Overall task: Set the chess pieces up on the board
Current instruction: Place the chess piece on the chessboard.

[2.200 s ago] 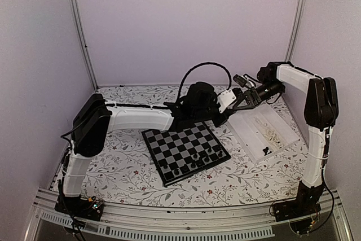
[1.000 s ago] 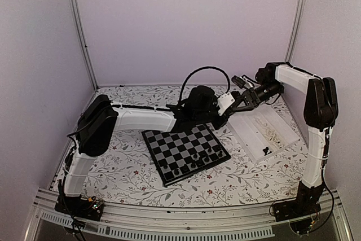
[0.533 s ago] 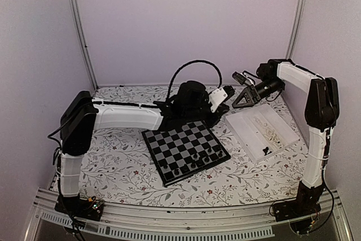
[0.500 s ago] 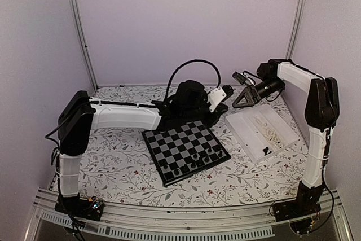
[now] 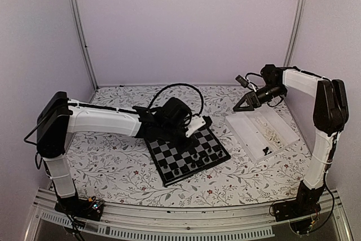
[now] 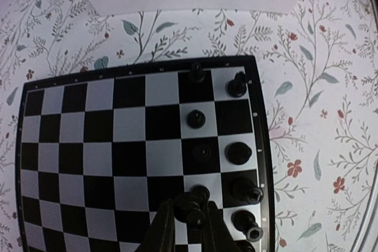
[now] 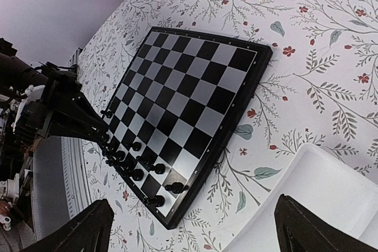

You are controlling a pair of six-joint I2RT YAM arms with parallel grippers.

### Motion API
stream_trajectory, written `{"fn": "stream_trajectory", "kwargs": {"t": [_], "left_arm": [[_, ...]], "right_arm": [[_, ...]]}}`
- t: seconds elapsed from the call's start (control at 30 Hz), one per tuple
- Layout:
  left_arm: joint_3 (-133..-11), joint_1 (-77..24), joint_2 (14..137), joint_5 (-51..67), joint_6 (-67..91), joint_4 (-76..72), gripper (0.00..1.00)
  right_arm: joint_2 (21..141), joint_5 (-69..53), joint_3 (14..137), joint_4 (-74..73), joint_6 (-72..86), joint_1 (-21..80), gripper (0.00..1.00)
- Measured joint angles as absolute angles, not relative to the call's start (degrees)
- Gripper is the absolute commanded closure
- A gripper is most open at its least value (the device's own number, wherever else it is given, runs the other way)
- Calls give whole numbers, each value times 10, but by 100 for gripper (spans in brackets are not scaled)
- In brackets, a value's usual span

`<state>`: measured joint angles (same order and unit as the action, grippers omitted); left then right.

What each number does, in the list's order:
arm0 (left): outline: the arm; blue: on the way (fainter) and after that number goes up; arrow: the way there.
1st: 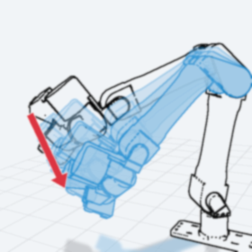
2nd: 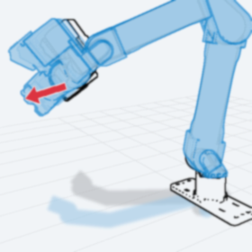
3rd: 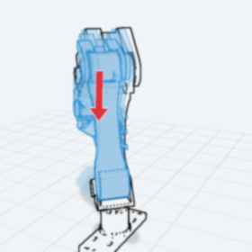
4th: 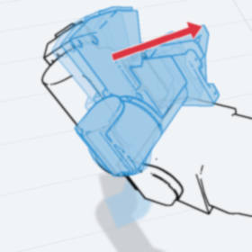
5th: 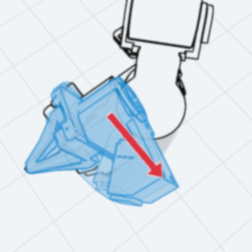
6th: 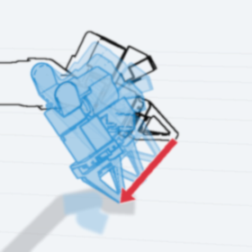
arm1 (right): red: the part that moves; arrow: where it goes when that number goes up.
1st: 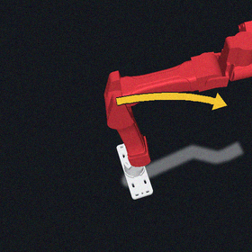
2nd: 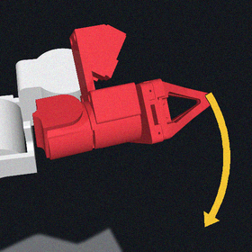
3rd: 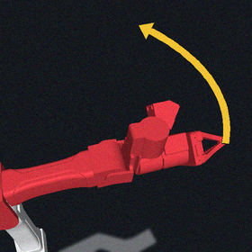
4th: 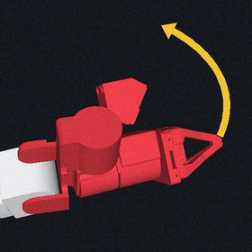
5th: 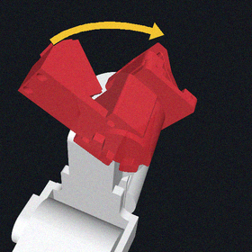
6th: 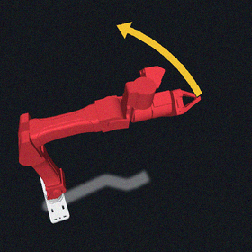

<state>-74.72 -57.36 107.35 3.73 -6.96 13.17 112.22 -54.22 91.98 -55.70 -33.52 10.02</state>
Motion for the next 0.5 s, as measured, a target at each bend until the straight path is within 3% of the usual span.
{"fn": "stream_trajectory", "kwargs": {"t": [0.5], "left_arm": [[-731, -564, 1074, 72, -59, 239, 89]], "right_arm": [[1122, -523, 884, -501, -323, 100, 1]]}}
